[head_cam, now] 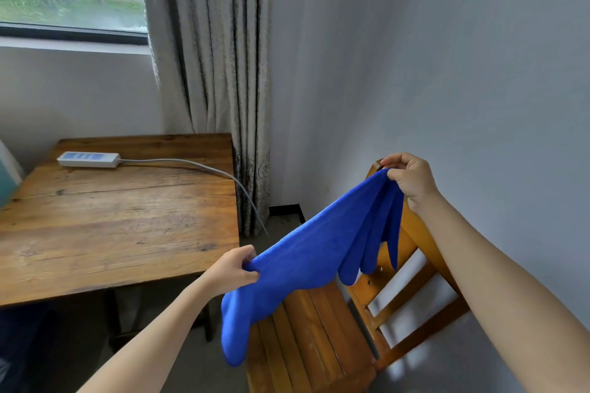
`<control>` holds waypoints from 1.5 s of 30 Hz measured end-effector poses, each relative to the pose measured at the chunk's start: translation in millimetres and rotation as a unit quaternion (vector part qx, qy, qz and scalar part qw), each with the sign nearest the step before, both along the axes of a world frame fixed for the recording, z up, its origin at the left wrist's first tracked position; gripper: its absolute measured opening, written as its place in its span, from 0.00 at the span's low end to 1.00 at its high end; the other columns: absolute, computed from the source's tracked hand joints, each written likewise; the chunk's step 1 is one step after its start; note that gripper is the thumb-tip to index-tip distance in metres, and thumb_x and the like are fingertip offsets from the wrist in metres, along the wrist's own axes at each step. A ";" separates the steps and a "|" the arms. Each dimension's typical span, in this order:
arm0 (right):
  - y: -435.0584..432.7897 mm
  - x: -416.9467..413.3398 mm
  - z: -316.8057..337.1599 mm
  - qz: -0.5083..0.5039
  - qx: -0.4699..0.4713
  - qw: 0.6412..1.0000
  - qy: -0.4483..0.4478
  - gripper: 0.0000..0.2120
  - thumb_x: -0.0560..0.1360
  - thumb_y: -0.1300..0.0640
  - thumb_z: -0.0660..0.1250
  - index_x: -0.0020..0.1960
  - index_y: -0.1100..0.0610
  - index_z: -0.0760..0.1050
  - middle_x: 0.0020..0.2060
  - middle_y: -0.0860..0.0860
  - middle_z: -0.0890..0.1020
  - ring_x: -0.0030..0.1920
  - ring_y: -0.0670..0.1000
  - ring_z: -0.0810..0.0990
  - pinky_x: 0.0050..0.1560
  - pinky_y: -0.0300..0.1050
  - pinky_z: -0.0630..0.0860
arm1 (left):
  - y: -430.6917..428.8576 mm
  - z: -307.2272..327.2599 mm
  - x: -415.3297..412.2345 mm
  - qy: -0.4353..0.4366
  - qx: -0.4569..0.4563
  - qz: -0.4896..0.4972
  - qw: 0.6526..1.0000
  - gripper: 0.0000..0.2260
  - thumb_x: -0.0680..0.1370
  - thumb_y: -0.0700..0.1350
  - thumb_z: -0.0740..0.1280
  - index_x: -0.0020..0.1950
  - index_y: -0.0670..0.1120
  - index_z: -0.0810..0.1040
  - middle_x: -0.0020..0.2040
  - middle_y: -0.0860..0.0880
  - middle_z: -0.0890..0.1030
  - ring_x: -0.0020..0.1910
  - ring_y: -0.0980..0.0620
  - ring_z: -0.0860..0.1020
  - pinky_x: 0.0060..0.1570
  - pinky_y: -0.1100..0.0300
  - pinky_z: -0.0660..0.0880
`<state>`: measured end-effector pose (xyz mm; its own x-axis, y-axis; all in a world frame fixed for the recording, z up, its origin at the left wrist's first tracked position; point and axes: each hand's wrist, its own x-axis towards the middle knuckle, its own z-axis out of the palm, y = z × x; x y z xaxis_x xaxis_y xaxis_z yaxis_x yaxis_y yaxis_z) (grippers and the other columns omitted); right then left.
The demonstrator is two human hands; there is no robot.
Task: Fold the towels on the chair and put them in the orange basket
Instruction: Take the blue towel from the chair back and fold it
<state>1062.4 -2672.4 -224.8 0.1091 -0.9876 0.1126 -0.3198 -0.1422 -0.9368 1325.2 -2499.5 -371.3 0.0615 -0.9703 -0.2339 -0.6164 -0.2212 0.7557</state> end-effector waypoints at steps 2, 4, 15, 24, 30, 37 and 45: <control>-1.9 -2.5 -5.5 -0.022 0.010 1.000 -0.005 0.18 0.70 0.75 0.58 0.37 0.53 0.74 0.35 0.50 0.78 0.38 0.45 0.74 0.38 0.35 0.69 | 1.0 -1.0 5.1 -0.008 -0.011 -0.005 1.000 0.09 0.71 0.42 0.69 0.40 0.50 0.68 0.37 0.51 0.73 0.36 0.54 0.71 0.37 0.61 0.67; -2.4 -5.1 -9.1 -0.040 0.021 0.999 -0.016 0.17 0.71 0.74 0.58 0.38 0.53 0.74 0.36 0.49 0.77 0.38 0.44 0.74 0.37 0.34 0.68 | 3.1 1.6 8.9 0.024 -0.009 -0.010 1.000 0.12 0.67 0.53 0.68 0.44 0.51 0.70 0.41 0.50 0.78 0.39 0.54 0.75 0.38 0.63 0.71; -10.2 -19.6 -24.5 -0.081 0.036 0.995 -0.039 0.17 0.71 0.73 0.59 0.38 0.52 0.73 0.36 0.48 0.77 0.38 0.44 0.73 0.39 0.35 0.69 | 10.2 4.9 7.8 0.128 0.049 -0.012 0.991 0.18 0.65 0.56 0.69 0.47 0.44 0.80 0.43 0.44 0.81 0.40 0.51 0.80 0.42 0.61 0.74; -14.7 -41.5 -50.7 -0.144 0.085 0.985 0.033 0.13 0.72 0.73 0.58 0.44 0.58 0.75 0.46 0.55 0.79 0.46 0.52 0.74 0.43 0.42 0.71 | 13.5 10.7 17.2 0.105 0.023 0.066 0.992 0.07 0.74 0.34 0.66 0.42 0.45 0.80 0.42 0.41 0.81 0.41 0.50 0.79 0.44 0.60 0.75; 46.3 5.2 -79.8 0.187 0.064 0.927 0.320 0.20 0.75 0.64 0.63 0.65 0.54 0.71 0.65 0.52 0.72 0.61 0.50 0.72 0.60 0.45 0.71 | -5.7 35.5 -21.0 0.016 -0.094 0.012 0.995 0.08 0.74 0.34 0.67 0.43 0.47 0.80 0.41 0.52 0.80 0.39 0.57 0.77 0.37 0.71 0.73; 108.3 64.3 -119.5 0.357 0.176 0.901 0.171 0.10 0.75 0.64 0.65 0.55 0.64 0.77 0.46 0.58 0.81 0.44 0.48 0.77 0.45 0.37 0.74 | -10.2 40.5 -46.6 -0.023 -0.069 -0.024 0.997 0.06 0.72 0.38 0.69 0.46 0.47 0.82 0.41 0.52 0.81 0.41 0.54 0.78 0.44 0.61 0.76; 80.9 49.9 -82.6 0.308 0.151 0.931 0.127 0.04 0.77 0.63 0.62 0.43 0.60 0.73 0.34 0.48 0.75 0.32 0.42 0.72 0.30 0.26 0.68 | 38.9 9.9 -7.9 0.014 0.098 0.072 0.992 0.05 0.71 0.38 0.69 0.36 0.45 0.77 0.33 0.51 0.78 0.33 0.53 0.75 0.35 0.64 0.69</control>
